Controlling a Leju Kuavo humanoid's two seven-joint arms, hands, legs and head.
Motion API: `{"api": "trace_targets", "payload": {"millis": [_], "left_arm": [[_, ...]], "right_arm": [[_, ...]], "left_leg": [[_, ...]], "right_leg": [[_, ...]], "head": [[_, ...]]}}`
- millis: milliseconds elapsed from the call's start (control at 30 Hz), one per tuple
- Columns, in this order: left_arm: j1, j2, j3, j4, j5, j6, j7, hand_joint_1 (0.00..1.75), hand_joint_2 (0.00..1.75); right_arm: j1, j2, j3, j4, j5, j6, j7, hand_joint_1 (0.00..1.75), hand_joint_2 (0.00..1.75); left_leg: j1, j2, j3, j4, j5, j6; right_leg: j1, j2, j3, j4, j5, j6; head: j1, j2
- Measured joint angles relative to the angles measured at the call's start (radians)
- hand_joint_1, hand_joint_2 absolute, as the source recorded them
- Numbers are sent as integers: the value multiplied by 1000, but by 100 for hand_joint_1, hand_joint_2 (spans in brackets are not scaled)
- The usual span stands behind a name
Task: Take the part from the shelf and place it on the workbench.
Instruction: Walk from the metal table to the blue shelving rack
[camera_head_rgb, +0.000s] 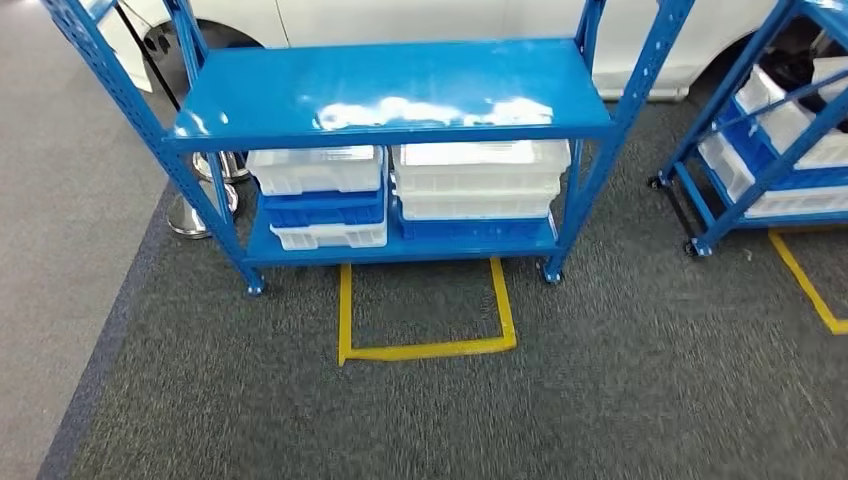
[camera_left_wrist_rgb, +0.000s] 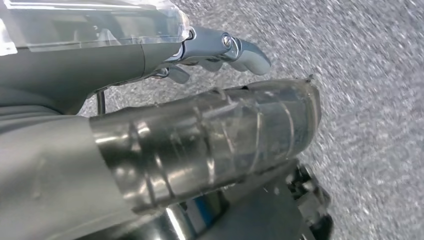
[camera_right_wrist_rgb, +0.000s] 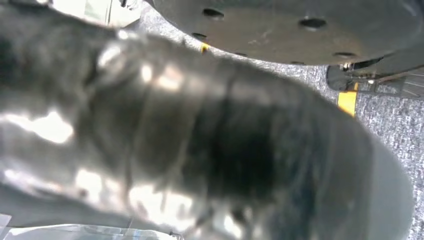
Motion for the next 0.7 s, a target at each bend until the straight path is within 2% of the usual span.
{"api": "trace_targets", "payload": {"millis": [67, 133, 167, 200, 233, 300, 333, 367, 400, 500, 567, 667, 700], "left_arm": [[0, 0, 0, 0, 1, 1, -1, 0, 0], [0, -1, 0, 0, 0, 1, -1, 0, 0], [0, -1, 0, 0, 0, 1, -1, 0, 0], [1, -1, 0, 0, 0, 1, -2, 0, 0], [3, -1, 0, 0, 0, 2, -2, 0, 0], [4, -1, 0, 0, 0, 2, -1, 0, 0], [4, -1, 0, 0, 0, 2, -1, 0, 0], [2, -1, 0, 0, 0, 2, -1, 0, 0], [1, -2, 0, 0, 1, 3, -1, 0, 0], [-1, -2, 0, 0, 2, 3, -2, 0, 0], [-3, -2, 0, 0, 3, 4, -4, 0, 0], [-2, -2, 0, 0, 4, 5, -5, 0, 0], [-1, -2, 0, 0, 4, 5, -5, 0, 0]], "right_arm": [[-1, 0, 0, 0, 1, -1, 0, 0, 0], [-1, 0, 0, 0, 2, -1, 0, 0, 0], [-1, -1, 0, 0, 2, -2, 0, 0, 0], [0, -1, 0, 0, 2, -2, 0, 0, 0], [1, -2, 0, 0, 2, -2, 0, 0, 0], [4, -4, 0, 0, 2, -2, 0, 0, 0], [5, -5, 0, 0, 2, -2, 0, 0, 0], [4, -5, 0, 0, 3, -1, 0, 0, 0], [4, -5, 0, 0, 3, -1, 0, 0, 0], [4, -5, 0, 0, 4, -1, -1, 0, 0], [4, -4, 0, 0, 5, -2, -1, 0, 0], [3, -4, 0, 0, 6, -3, -1, 0, 0], [4, -4, 0, 0, 6, -3, -1, 0, 0]], "left_leg": [[4, -1, 23, -13, 0, 9], [4, 0, 32, -14, -7, 13], [4, 0, 36, -13, -12, 13], [4, -1, 43, -13, -18, 11], [5, -1, 53, -13, -26, 9], [7, -3, 75, -12, -44, 1], [7, -3, 83, -10, -53, -5], [6, -2, 86, -9, -60, -11], [5, -1, 89, -7, -65, -18], [5, 0, 91, 16, -70, -34], [8, 0, 52, 93, -86, -42], [13, 0, -66, 265, -156, -54], [14, 1, -93, 288, -163, -56]], "right_leg": [[-1, 0, -28, 57, -33, 7], [-3, 1, -95, 167, -84, 15], [-4, 1, -129, 212, -97, 19], [-5, 0, -151, 229, -90, 21], [-6, 0, -156, 212, -61, 22], [-9, 0, -123, 98, 30, 23], [-6, -1, -109, 44, 52, 21], [-3, -1, -100, 10, 66, 15], [-1, -2, -98, -2, 64, 8], [-1, -2, -84, -11, 60, -17], [-3, -3, -64, -21, 53, -29], [-3, -1, -44, -26, 37, -36], [-3, 0, -35, -26, 30, -35]], "head": [[1, 0], [2, 0], [2, 0], [2, 0], [2, 0], [2, 0], [2, 0], [2, 0], [3, 0], [2, 0], [1, 0], [-2, 0], [-2, 0]]}}
